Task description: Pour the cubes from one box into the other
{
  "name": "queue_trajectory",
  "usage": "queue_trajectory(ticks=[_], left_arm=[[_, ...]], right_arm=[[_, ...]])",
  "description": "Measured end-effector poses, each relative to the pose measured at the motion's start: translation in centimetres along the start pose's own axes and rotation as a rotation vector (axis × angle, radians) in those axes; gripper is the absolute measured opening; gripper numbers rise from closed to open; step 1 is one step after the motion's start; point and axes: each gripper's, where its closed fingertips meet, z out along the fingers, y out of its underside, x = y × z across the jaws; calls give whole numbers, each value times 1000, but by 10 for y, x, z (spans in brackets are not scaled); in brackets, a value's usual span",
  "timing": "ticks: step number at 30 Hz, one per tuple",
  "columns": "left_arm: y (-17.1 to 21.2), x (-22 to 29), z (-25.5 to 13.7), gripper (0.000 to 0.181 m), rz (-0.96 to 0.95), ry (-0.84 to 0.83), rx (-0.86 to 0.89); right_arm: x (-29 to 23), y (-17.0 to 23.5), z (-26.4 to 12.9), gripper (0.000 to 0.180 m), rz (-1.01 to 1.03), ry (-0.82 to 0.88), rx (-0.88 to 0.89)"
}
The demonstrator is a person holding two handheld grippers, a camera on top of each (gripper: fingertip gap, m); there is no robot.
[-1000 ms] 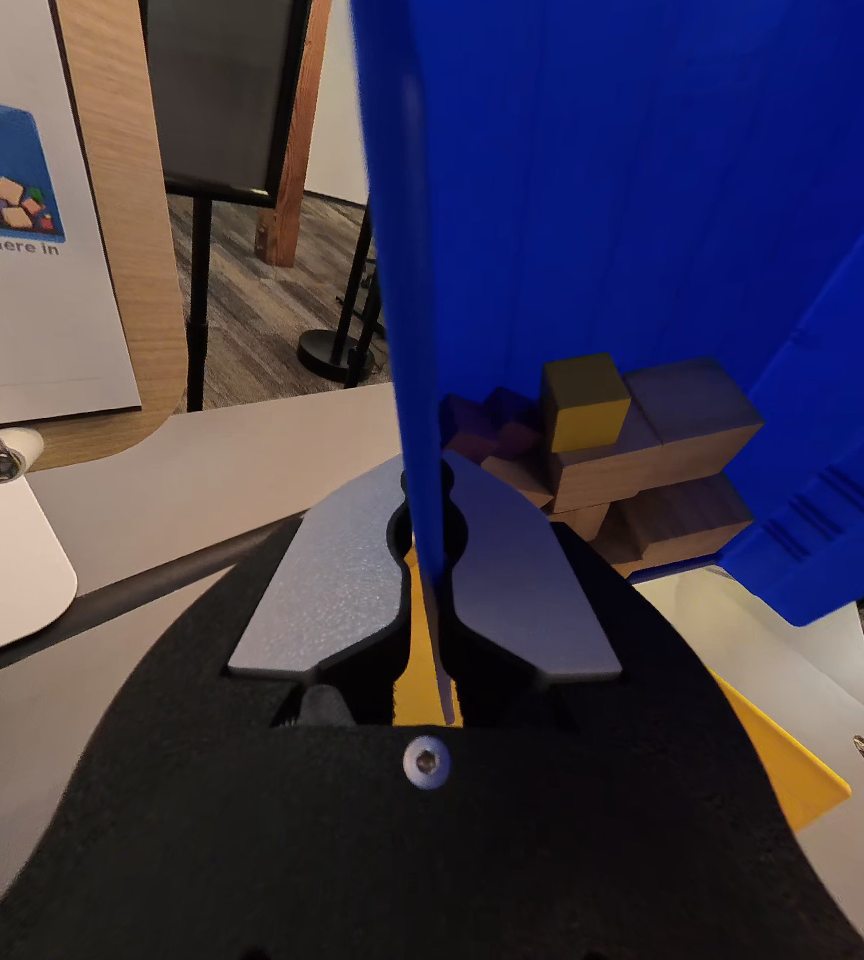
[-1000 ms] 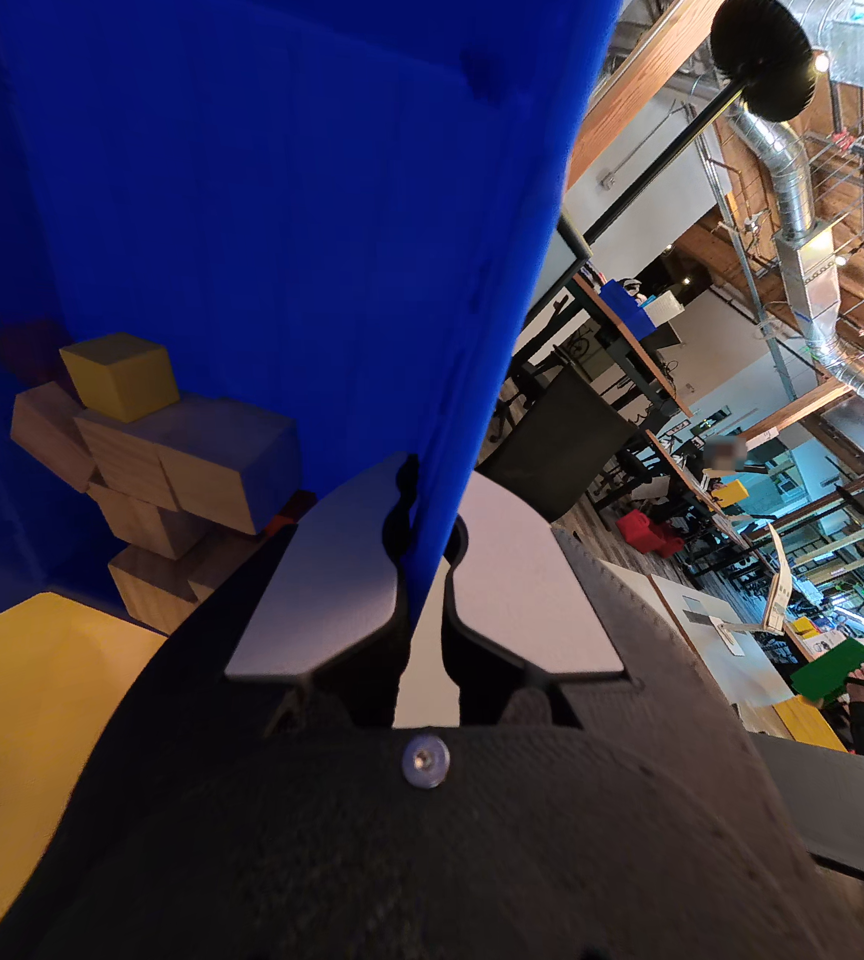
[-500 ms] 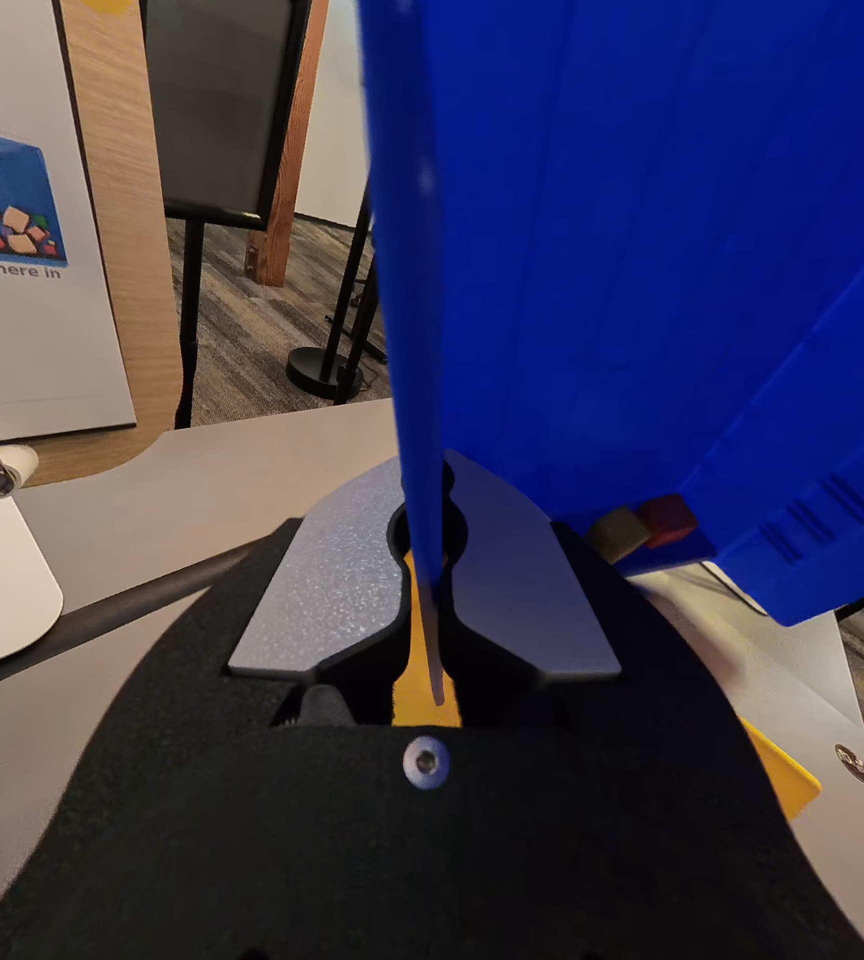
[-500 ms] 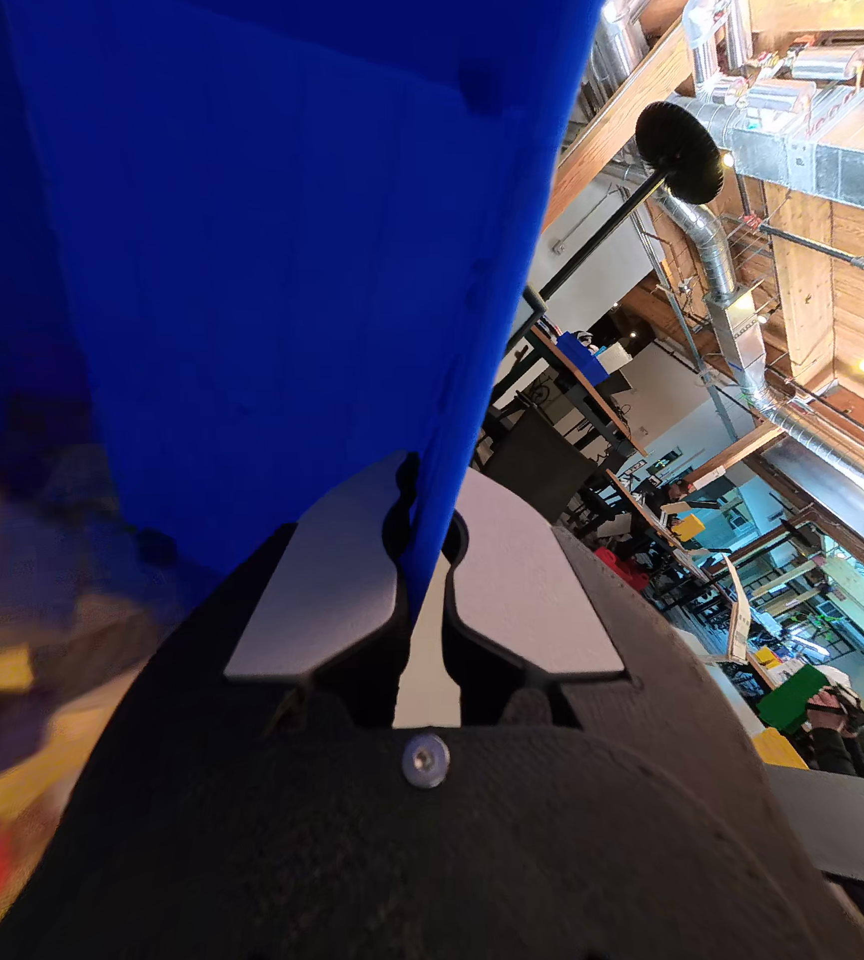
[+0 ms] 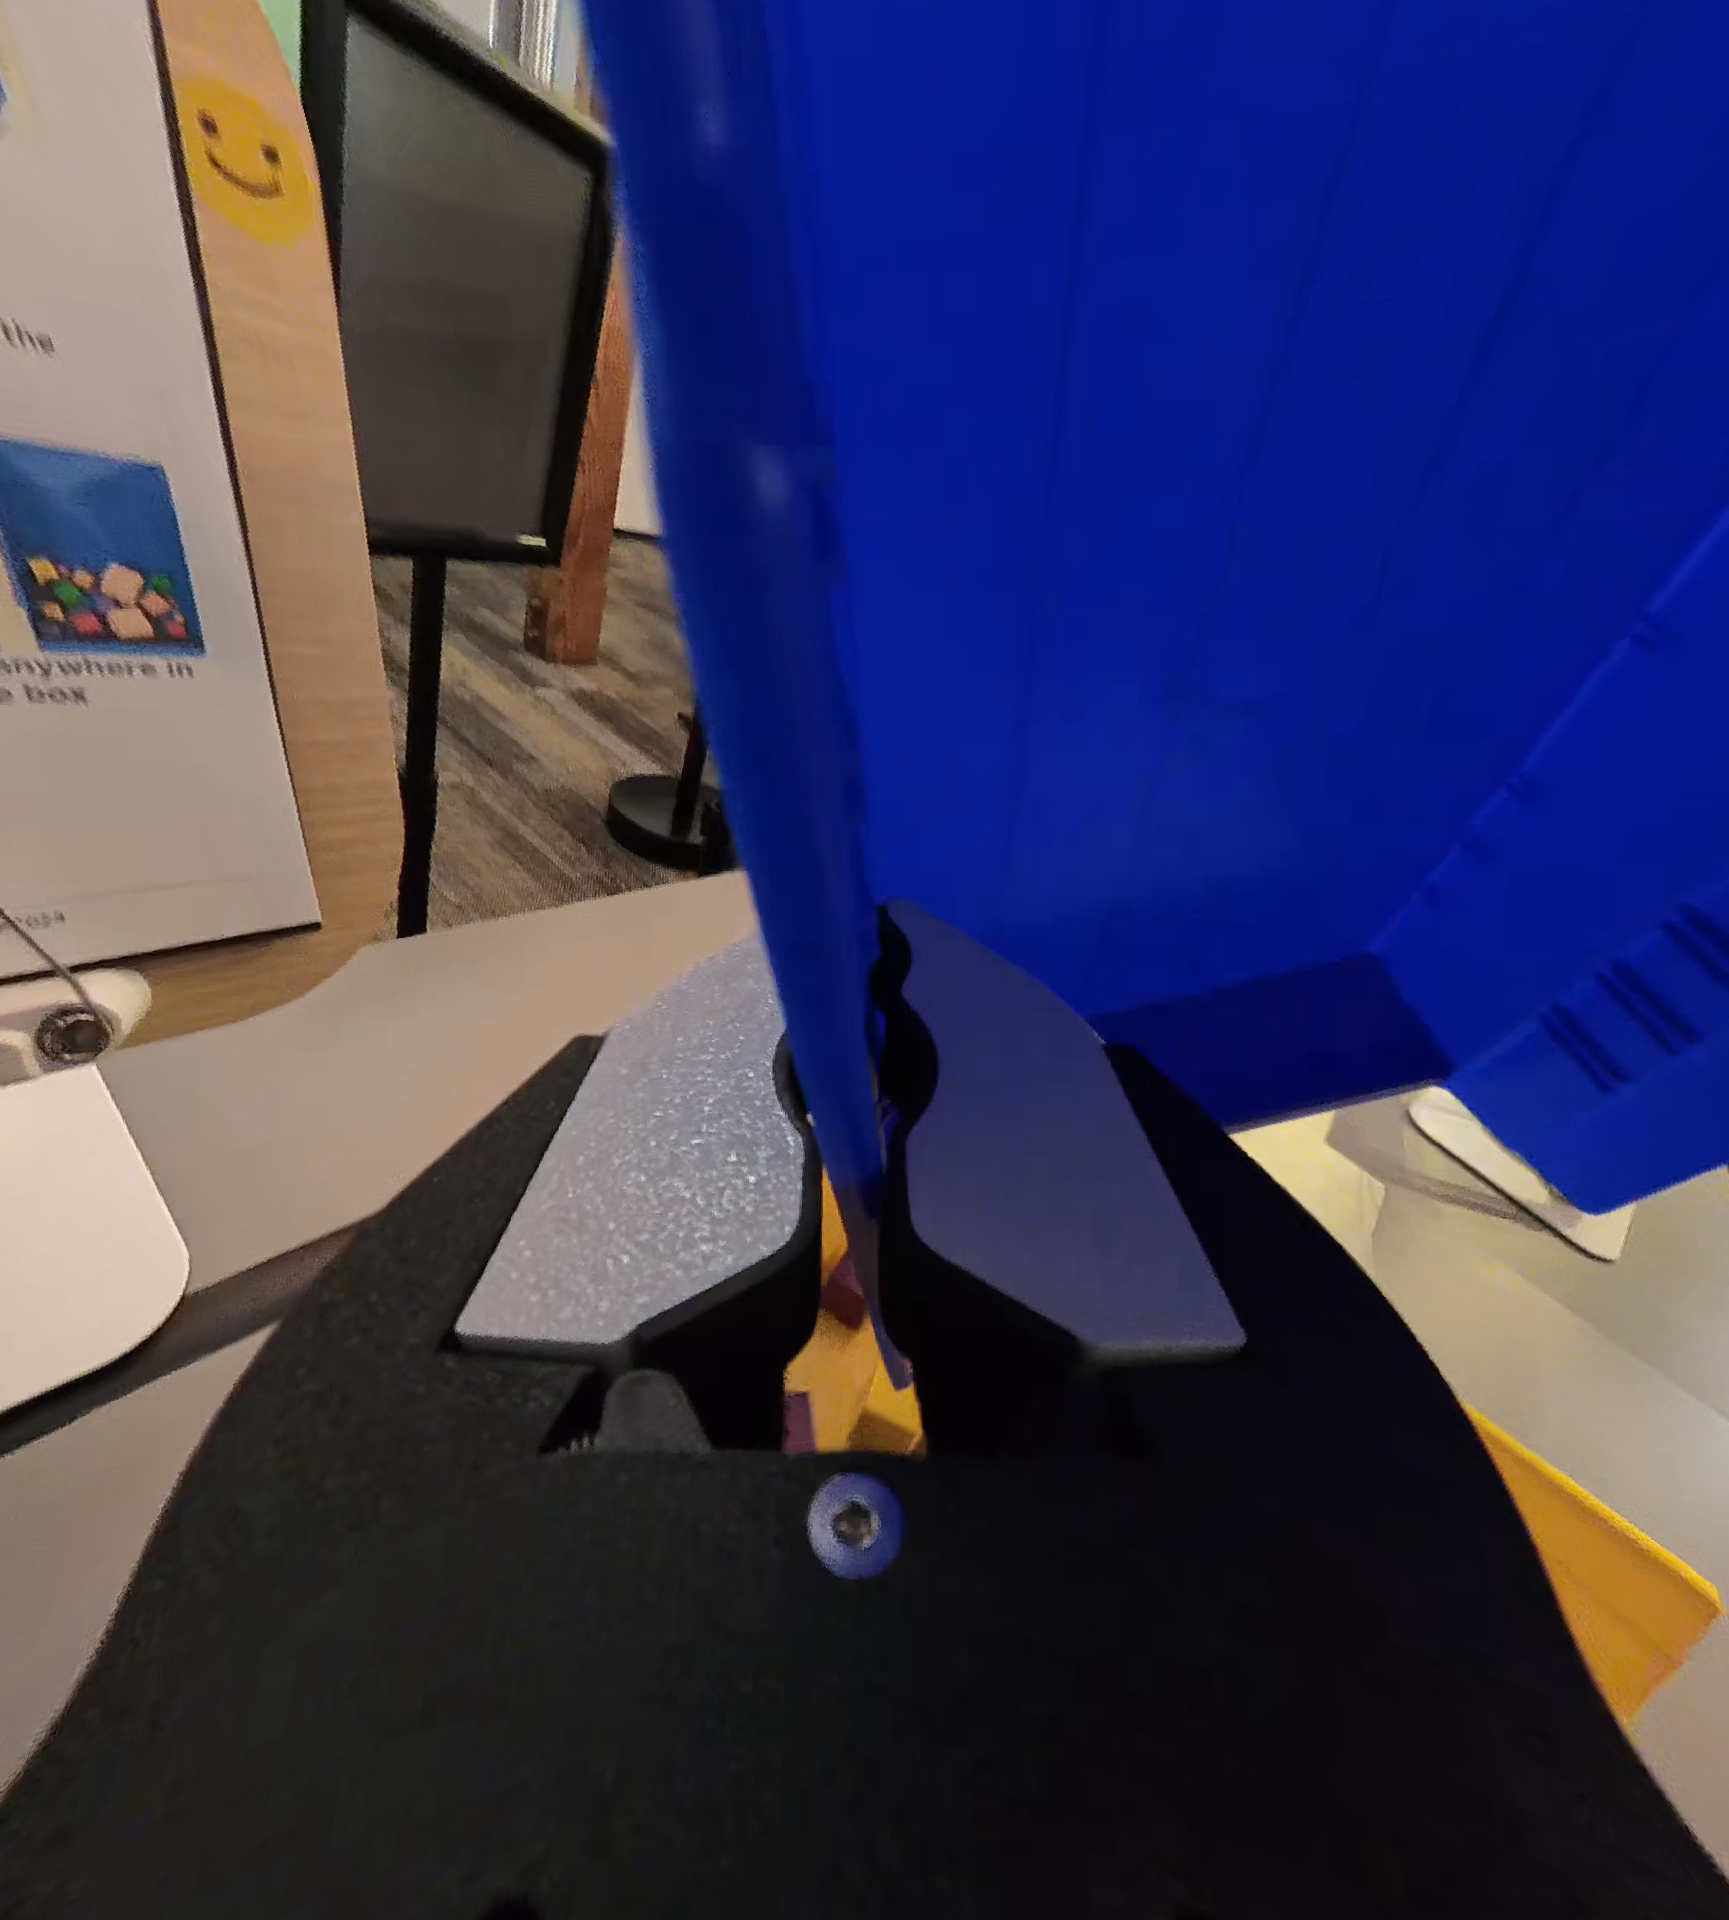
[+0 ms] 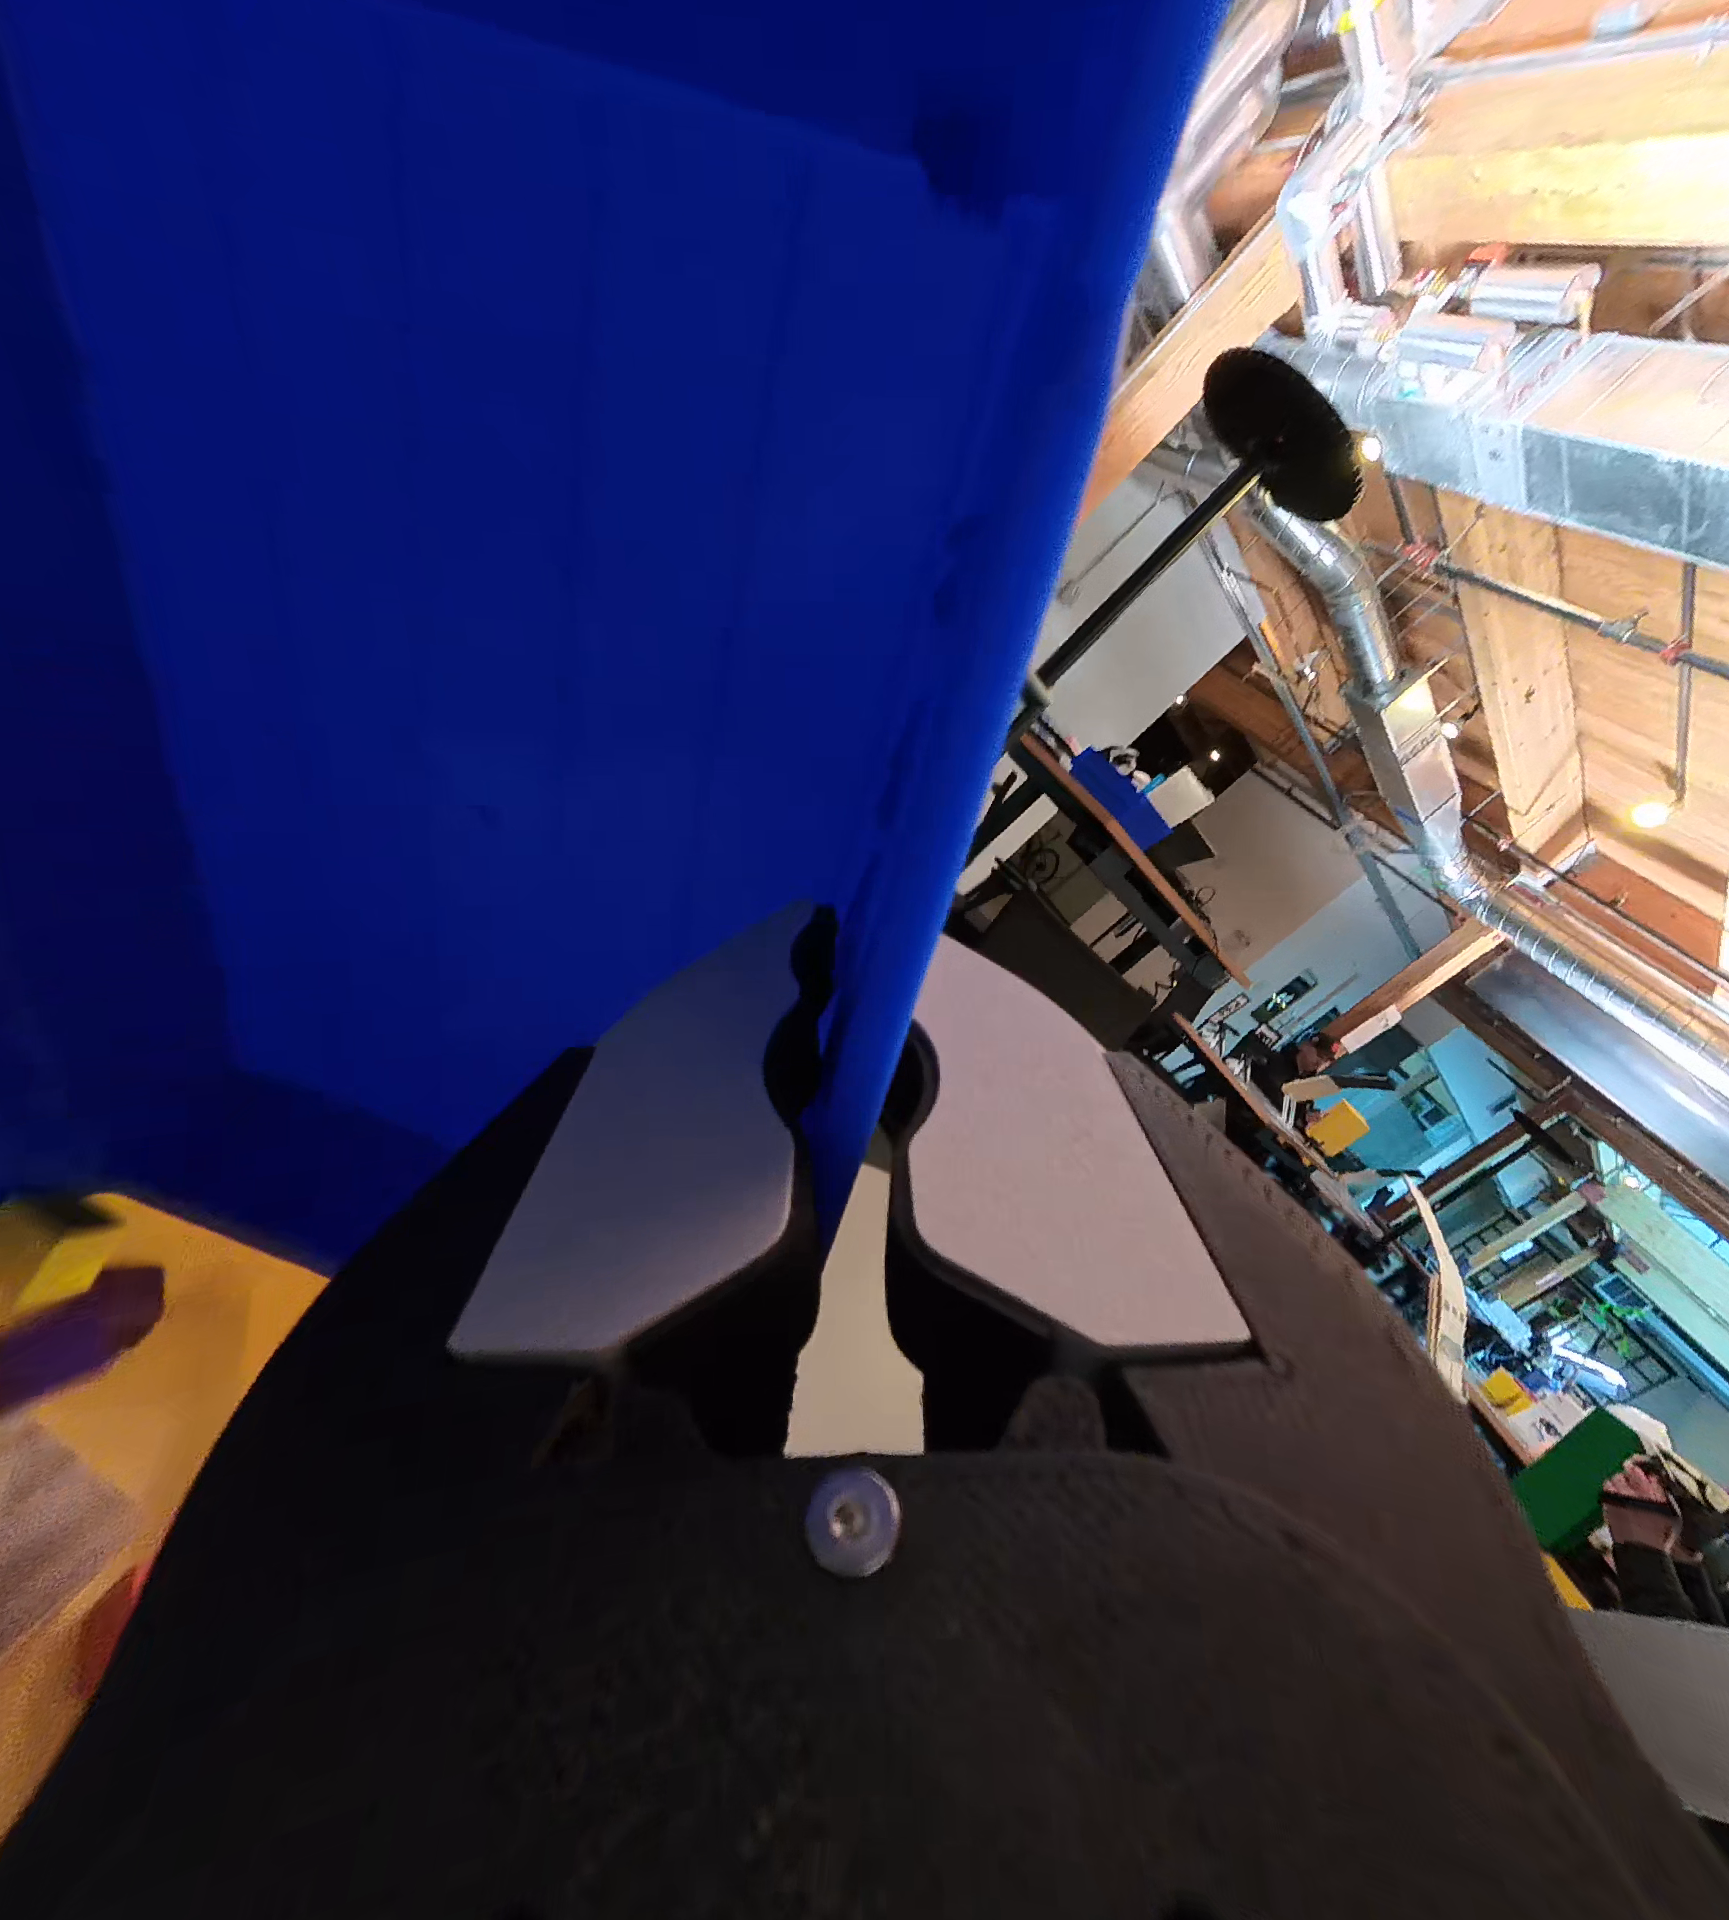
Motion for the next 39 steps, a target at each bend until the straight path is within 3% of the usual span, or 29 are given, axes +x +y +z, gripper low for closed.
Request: queue_trajectory(ticks=[1, 6, 9, 13, 15, 20, 24, 27, 36, 39], left_arm=[[-3, 1, -1, 5, -1, 3, 14], [-10, 14, 1, 6, -8, 24, 3], [-11, 44, 6, 22, -24, 139, -70], [-31, 89, -1, 41, -40, 283, -156], [-36, 88, -14, 43, -39, 226, -244], [34, 57, -69, 53, 24, 76, -781], [75, 8, -93, 53, 88, -79, -907], [111, 9, -100, 58, -88, -48, -1031], [167, -3, -93, 51, -12, -165, -1294], [173, 5, -96, 38, -71, -138, -1394]], right_arm=[[1, -3, -2, 8, -1, 4, 14], [15, -7, -3, 7, 3, 5, 17], [36, -2, 10, 6, 23, -54, -29], [79, 33, 38, 6, 129, -177, -250], [104, 65, 46, 7, 160, -209, -400], [154, 163, 44, 9, 103, -215, -743], [155, 221, 34, 8, 72, -269, -904], [140, 253, 31, 8, 86, -317, -970], [99, 296, 23, 6, 223, -437, -1051], [94, 300, 19, 6, 267, -477, -1065]])
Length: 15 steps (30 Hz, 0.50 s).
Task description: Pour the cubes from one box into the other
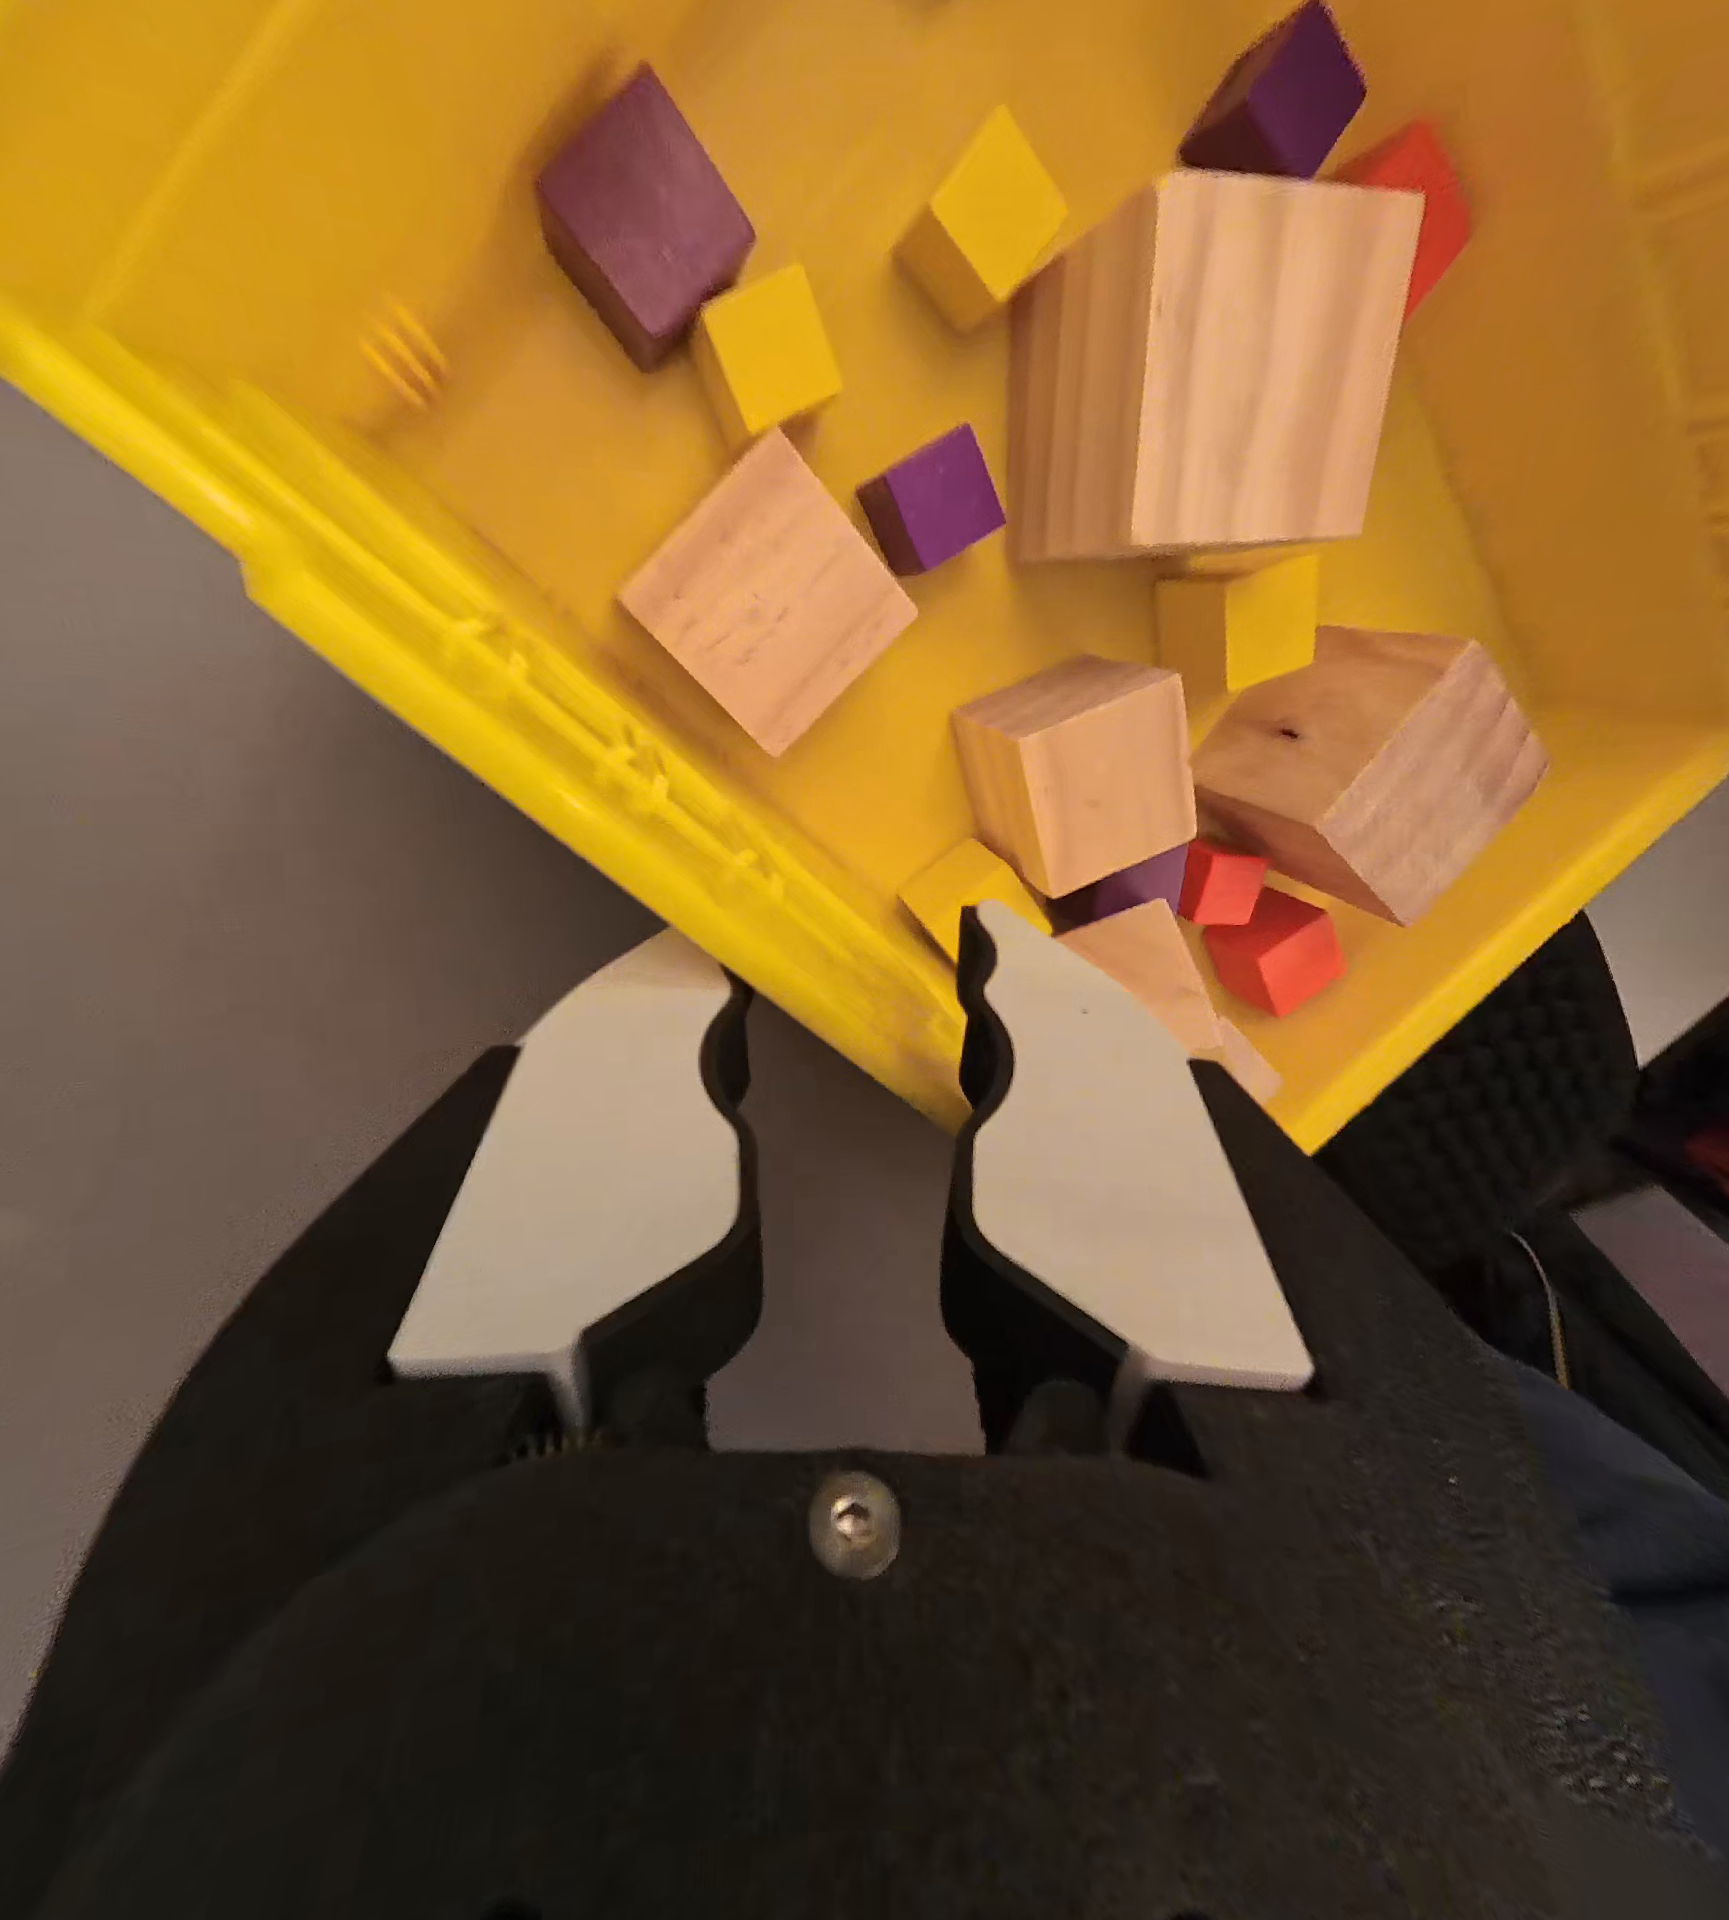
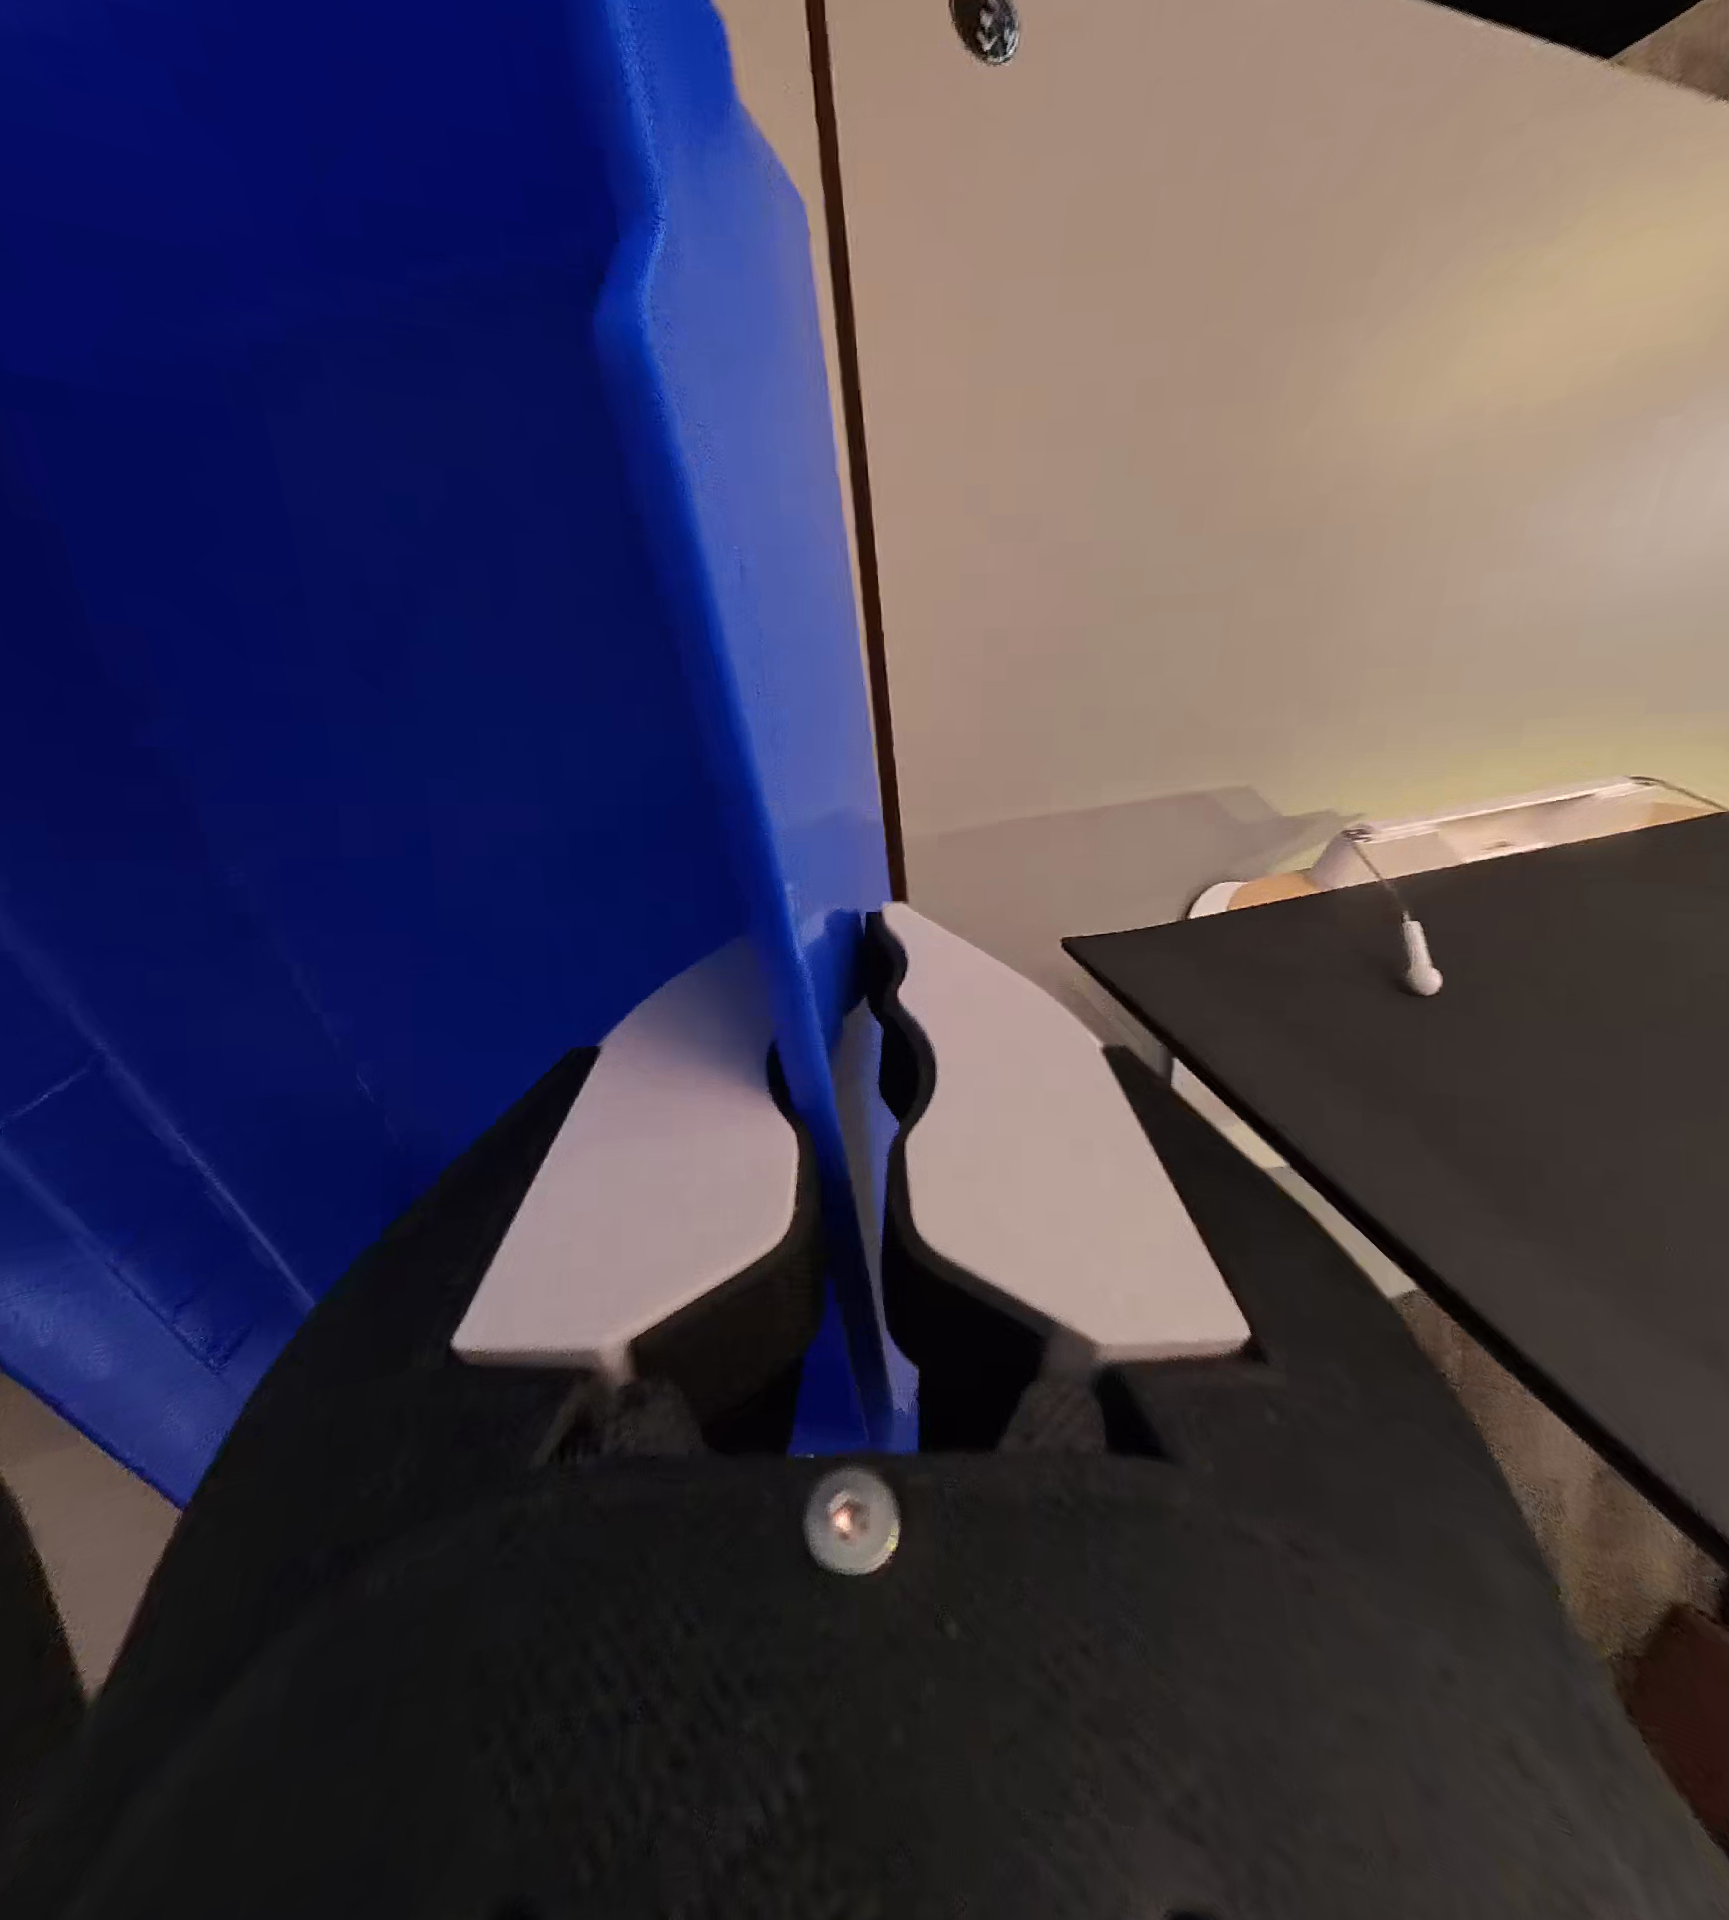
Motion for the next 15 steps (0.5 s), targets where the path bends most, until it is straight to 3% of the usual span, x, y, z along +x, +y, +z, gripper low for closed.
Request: queue_trajectory(ticks=[6, 15], left_arm=[[9, -4, -4, 21, 5, -11, -132], [49, -64, -27, 23, -7, -162, -246]], right_arm=[[-8, 8, 10, 7, 13, -31, -61], [-62, 6, 29, 9, 86, -228, -132]])
